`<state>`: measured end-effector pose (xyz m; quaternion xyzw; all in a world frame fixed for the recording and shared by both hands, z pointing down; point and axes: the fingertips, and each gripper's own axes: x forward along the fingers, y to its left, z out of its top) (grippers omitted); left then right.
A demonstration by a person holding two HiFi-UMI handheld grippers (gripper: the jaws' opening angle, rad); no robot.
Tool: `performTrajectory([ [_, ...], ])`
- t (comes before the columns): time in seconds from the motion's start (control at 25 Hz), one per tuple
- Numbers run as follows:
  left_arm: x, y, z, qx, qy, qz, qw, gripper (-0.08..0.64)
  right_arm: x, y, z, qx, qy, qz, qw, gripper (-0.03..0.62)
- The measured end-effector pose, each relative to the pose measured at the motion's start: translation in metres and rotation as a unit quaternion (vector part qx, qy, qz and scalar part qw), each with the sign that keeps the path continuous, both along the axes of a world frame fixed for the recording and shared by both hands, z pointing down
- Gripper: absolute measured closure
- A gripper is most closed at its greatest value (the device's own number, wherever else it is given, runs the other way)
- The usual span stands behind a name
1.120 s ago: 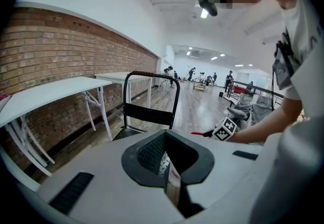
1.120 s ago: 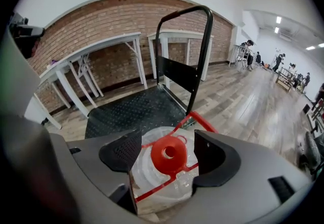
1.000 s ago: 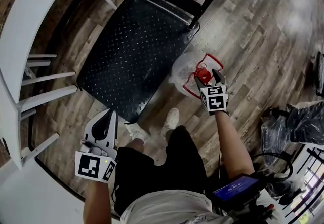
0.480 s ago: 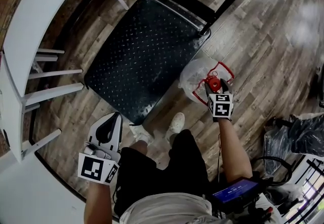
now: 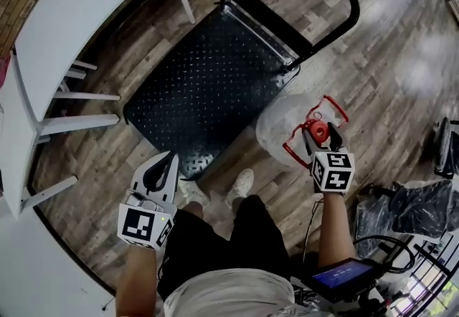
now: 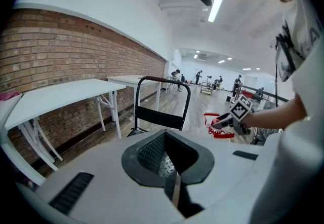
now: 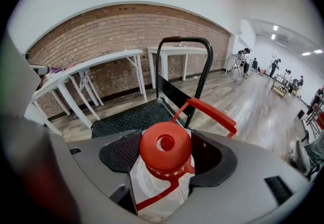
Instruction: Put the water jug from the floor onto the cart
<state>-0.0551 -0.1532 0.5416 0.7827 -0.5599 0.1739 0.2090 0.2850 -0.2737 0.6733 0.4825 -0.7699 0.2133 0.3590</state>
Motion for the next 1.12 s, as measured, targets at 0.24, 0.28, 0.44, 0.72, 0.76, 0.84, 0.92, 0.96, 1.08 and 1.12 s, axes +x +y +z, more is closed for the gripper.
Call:
performTrajectory([
  [0.24, -0.019, -0.002, -0.012, 0.008, 0.018, -0.02, 0.9996, 0.558, -0.047, -0.027, -0.066, 0.022, -0.015, -0.041, 0.999, 0.285],
  [0.28, -0.022, -0.001, -0.014, 0.009, 0.019, -0.024, 0.9995, 0.558, -0.057, -0.034, -0.072, 0.025, -0.018, -0.05, 0.998, 0.285],
  [0.44, -0.043, 0.01, -0.021, 0.01, 0.015, -0.052, 0.9985, 0.558, -0.104, -0.062, -0.082, 0.036, -0.029, -0.088, 0.995, 0.285],
  [0.72, -0.099, 0.046, -0.015, -0.009, 0.011, -0.116, 0.9931, 0.56, -0.198, -0.105, -0.06, 0.037, -0.037, -0.129, 0.99, 0.285],
  [0.76, -0.105, 0.05, -0.014, -0.011, 0.01, -0.124, 0.9922, 0.558, -0.21, -0.111, -0.056, 0.037, -0.039, -0.133, 0.99, 0.285],
  [0.84, -0.114, 0.058, -0.013, -0.012, 0.008, -0.136, 0.9907, 0.558, -0.231, -0.12, -0.047, 0.035, -0.042, -0.14, 0.989, 0.285],
  [0.92, -0.121, 0.065, -0.012, -0.013, 0.007, -0.146, 0.9892, 0.558, -0.251, -0.128, -0.036, 0.031, -0.043, -0.145, 0.988, 0.285],
  [0.96, -0.124, 0.068, -0.011, -0.013, 0.008, -0.15, 0.9885, 0.558, -0.26, -0.131, -0.03, 0.03, -0.042, -0.149, 0.988, 0.285],
  [1.08, -0.131, 0.076, -0.008, -0.018, 0.01, -0.16, 0.9869, 0.558, -0.286, -0.137, -0.011, 0.023, -0.034, -0.162, 0.986, 0.285],
  [1.12, -0.133, 0.079, -0.007, -0.02, 0.009, -0.162, 0.9865, 0.558, -0.294, -0.139, -0.004, 0.02, -0.031, -0.166, 0.985, 0.285],
])
